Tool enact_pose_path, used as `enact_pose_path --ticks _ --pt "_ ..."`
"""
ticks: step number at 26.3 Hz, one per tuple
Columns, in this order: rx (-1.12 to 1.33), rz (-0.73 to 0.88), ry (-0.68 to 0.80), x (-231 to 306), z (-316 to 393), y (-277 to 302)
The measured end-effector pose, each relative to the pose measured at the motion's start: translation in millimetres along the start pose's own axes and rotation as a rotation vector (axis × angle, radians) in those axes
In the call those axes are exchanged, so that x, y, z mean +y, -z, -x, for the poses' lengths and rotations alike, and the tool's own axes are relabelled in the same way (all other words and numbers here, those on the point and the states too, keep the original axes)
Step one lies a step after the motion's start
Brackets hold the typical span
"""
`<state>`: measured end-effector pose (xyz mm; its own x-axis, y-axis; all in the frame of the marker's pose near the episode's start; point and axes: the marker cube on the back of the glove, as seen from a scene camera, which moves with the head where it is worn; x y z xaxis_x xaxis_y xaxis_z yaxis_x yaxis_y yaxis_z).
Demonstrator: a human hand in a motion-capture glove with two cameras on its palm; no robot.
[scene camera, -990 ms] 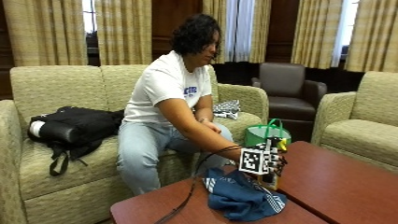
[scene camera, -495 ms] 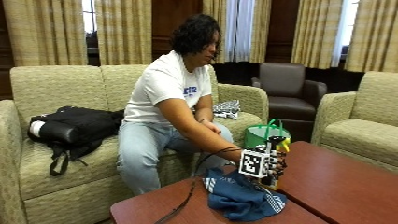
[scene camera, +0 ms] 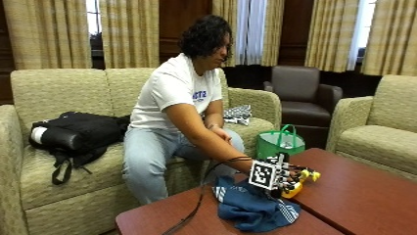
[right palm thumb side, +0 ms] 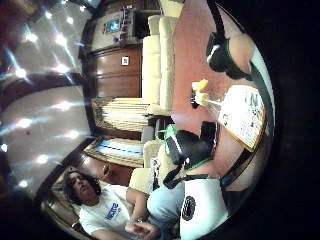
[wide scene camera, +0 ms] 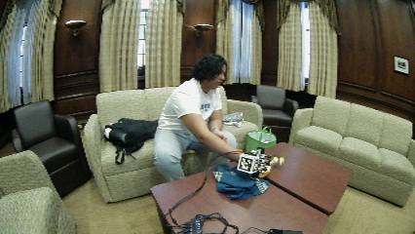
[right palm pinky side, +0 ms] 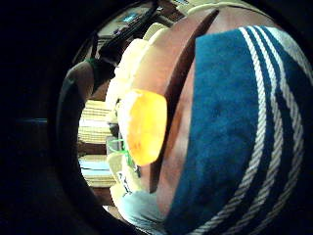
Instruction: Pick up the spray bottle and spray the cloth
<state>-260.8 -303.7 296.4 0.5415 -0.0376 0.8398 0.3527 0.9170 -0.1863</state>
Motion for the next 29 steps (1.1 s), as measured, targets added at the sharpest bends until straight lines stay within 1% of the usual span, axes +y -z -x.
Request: enact_pose_path --ticks 2,10,17,21,25,29 --pt "-0.022 -0.043 -0.006 -6.7 2.2 -5.2" --pt "-0.015 -0.111 -0.01 -17.2 -1.4 -2.3" --pt "-0.033 -0.088 -0.019 -10.7 0.0 -0.1" --pt "0.015 0.03 -0.018 6.3 -4.4 4.9" --pt "-0.03 -0.082 -0.022 -9.0 2.5 0.9" --pt "-0.042 -0.088 -0.018 -11.6 5.1 -0.9"
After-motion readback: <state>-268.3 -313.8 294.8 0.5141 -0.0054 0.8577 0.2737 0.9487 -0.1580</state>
